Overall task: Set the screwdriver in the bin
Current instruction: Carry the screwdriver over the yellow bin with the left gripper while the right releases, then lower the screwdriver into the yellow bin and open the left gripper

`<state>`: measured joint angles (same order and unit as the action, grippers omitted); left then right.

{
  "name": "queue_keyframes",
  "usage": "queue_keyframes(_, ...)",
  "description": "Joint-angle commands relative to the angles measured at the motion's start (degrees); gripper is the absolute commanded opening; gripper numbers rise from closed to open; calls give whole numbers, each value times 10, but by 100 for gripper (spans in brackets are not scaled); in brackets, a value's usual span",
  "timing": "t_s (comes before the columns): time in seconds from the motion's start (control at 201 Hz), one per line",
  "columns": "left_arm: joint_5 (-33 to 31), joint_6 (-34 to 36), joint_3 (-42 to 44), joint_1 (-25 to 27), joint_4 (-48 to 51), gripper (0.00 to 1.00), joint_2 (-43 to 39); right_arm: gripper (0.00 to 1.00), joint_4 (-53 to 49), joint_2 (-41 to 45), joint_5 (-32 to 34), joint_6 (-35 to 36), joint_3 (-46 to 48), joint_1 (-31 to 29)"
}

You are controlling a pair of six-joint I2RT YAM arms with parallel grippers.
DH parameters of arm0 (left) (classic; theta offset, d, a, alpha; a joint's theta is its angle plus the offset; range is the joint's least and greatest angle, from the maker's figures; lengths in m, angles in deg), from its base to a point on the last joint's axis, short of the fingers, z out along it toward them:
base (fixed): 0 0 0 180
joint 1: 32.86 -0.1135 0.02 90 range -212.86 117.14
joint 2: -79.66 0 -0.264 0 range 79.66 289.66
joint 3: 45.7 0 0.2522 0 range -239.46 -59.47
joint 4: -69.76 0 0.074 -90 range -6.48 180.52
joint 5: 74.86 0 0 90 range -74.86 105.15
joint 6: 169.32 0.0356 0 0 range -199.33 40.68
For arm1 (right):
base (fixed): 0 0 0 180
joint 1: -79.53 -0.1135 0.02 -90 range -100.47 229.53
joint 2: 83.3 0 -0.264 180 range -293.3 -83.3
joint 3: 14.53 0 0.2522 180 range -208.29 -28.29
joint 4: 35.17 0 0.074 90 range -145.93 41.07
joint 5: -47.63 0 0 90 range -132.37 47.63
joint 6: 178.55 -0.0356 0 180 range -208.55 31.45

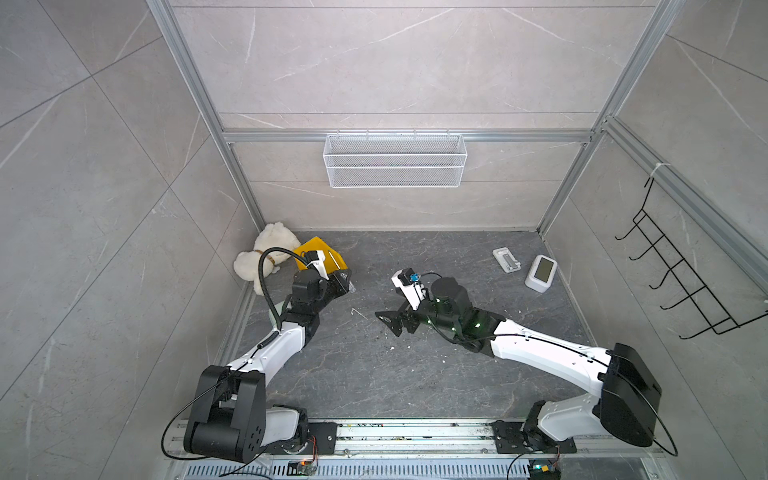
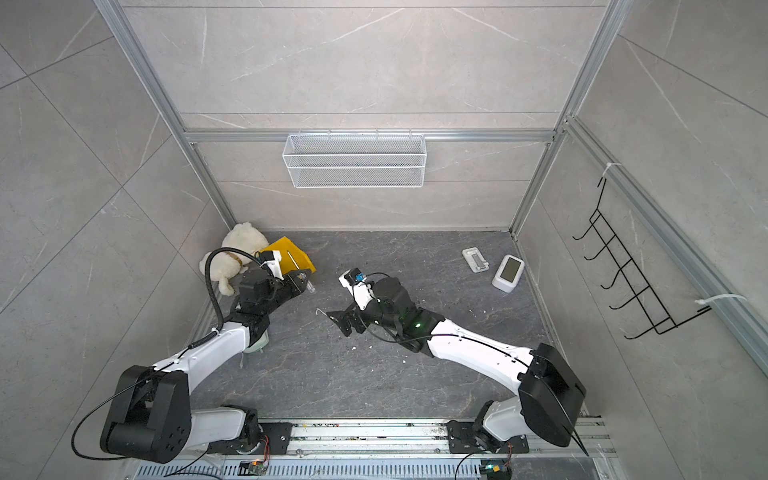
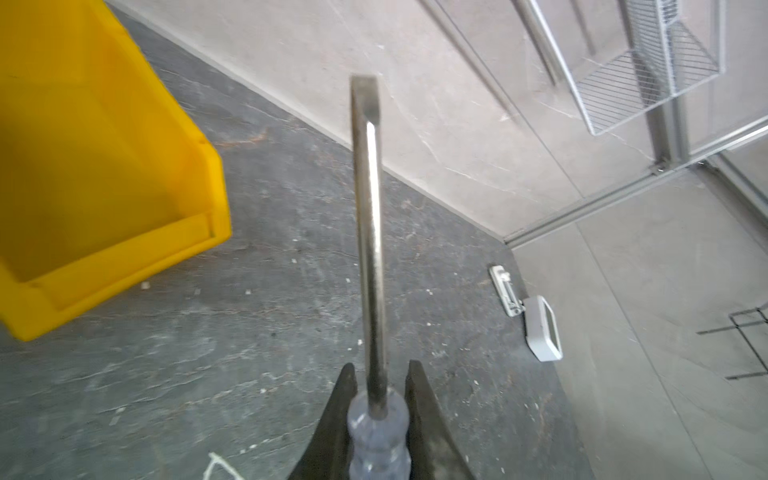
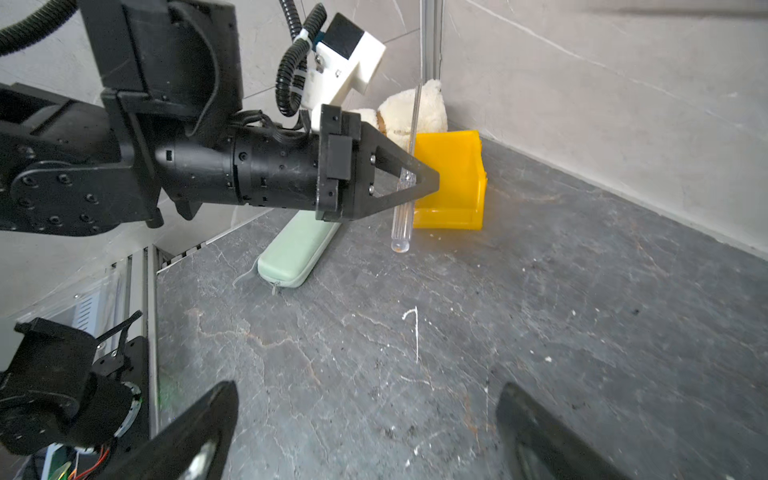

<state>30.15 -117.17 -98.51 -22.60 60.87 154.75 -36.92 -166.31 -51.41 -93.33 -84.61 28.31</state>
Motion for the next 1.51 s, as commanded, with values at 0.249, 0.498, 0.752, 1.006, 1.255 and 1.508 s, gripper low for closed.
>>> queue_keyframes(0.249, -79, 52, -107, -59, 95, 0, 79, 99, 135, -109, 69, 20, -76, -56)
queue_keyframes(0.498, -120, 58, -172, -79, 62, 0, 201, 99, 136, -116, 63, 14, -76, -61)
queue_keyframes(0.752, -167, 83, -274, -82, 106, 0, 282, 99, 135, -102, 72, 11, -50, -62)
queue_keyframes(1.006, -219, 85, -345, -82, 182, 0, 322, 99, 137, -105, 73, 10, -50, -62)
queue_keyframes(1.255, -227, 89, -357, -82, 197, 0, 347, 99, 132, -105, 68, 13, -51, -62)
queue_keyframes(1.508, -231, 90, -370, -82, 200, 7, 369, 99, 123, -100, 69, 18, -47, -62)
